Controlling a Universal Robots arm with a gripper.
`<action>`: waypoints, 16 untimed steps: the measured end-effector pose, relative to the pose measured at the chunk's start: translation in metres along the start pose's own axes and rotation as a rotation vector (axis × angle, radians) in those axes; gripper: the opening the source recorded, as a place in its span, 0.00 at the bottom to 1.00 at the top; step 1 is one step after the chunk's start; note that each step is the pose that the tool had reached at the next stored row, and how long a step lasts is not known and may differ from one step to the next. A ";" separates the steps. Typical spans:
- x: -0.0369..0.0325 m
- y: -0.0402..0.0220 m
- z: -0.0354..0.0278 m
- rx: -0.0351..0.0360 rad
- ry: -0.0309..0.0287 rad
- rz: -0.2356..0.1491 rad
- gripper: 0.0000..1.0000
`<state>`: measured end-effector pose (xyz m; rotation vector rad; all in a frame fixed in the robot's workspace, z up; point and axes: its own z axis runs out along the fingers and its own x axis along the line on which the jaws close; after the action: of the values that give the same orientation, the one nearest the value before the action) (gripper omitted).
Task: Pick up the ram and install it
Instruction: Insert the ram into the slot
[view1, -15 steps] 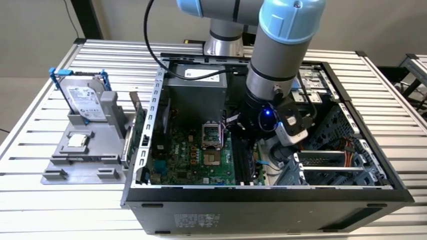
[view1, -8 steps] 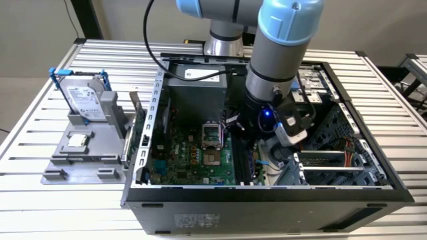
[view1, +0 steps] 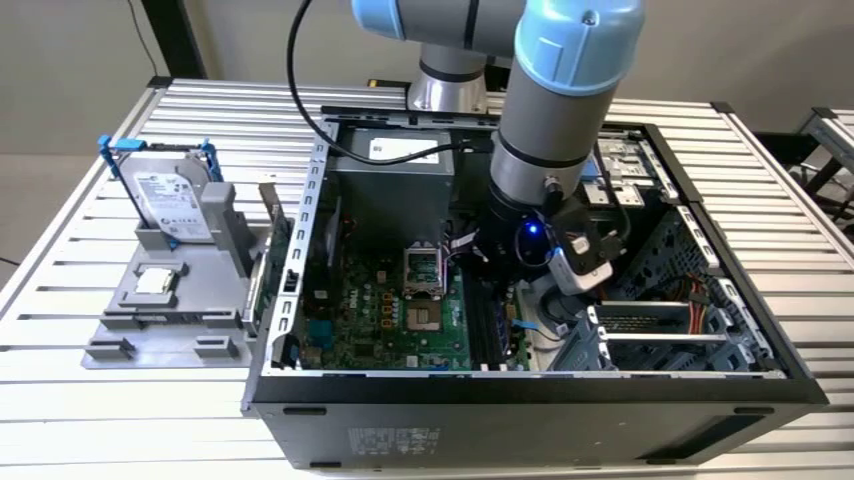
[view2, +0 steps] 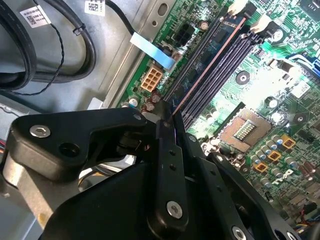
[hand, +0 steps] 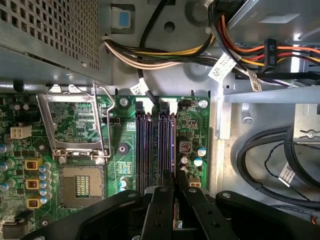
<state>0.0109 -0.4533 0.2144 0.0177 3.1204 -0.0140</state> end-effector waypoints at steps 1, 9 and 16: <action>0.0003 0.0000 0.0000 0.0000 0.0000 0.002 0.00; 0.0016 0.0000 0.0055 0.0009 0.0002 0.018 0.00; 0.0017 0.0000 0.0081 0.0004 0.0002 0.018 0.00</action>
<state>0.0093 -0.4533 0.2063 0.0457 3.1202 -0.0143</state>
